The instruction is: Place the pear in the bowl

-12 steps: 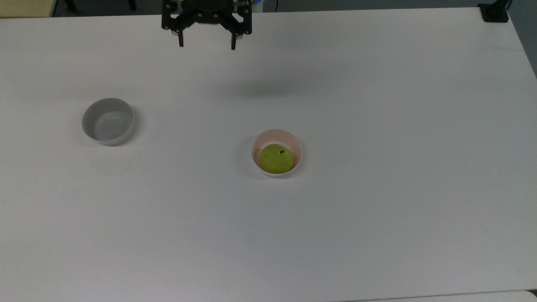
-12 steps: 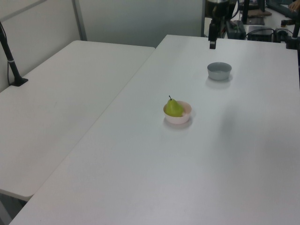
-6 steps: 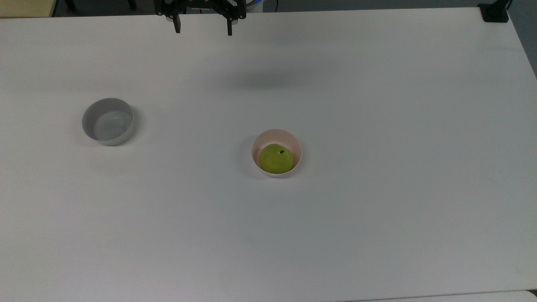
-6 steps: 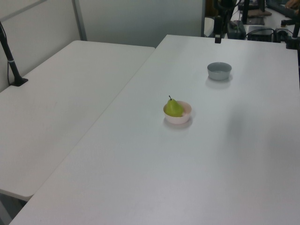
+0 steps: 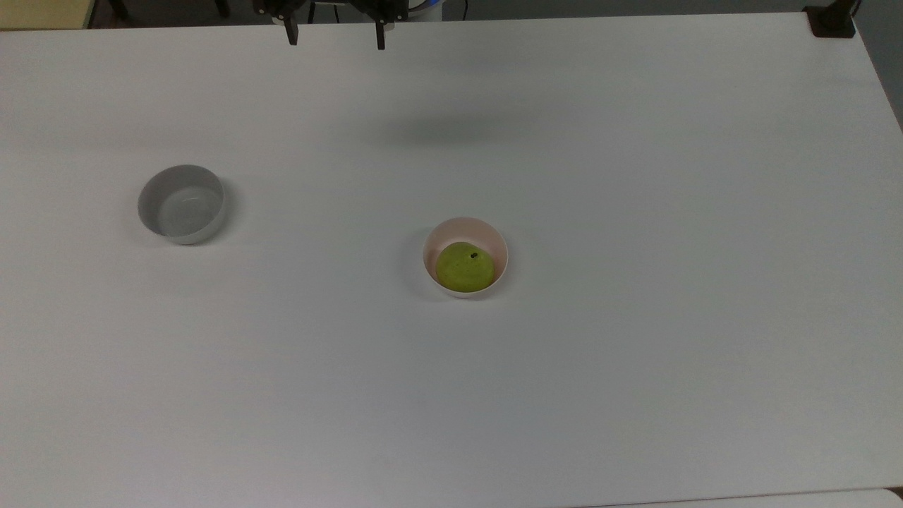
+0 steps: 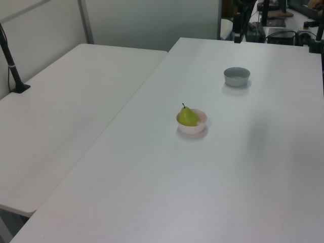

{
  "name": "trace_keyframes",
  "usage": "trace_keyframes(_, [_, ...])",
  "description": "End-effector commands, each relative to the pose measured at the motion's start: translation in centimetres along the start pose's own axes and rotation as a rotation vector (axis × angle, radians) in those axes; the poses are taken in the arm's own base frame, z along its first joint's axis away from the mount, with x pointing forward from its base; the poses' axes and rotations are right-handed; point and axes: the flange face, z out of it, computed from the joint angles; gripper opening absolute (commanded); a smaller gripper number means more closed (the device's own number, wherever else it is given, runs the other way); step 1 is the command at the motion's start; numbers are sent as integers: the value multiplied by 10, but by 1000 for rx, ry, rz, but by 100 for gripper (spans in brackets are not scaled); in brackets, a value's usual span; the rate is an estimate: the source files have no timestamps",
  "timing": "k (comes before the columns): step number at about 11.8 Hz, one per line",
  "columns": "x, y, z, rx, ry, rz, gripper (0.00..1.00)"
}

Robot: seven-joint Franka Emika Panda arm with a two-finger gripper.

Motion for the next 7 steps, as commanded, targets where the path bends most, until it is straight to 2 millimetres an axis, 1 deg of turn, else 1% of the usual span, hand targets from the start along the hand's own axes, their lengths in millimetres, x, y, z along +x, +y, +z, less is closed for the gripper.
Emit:
trace_keyframes(1, [-6,-2,-6,20,-11,-18,100])
trace_keyframes(7, [-7,-2,-6,20,-13,-13,100])
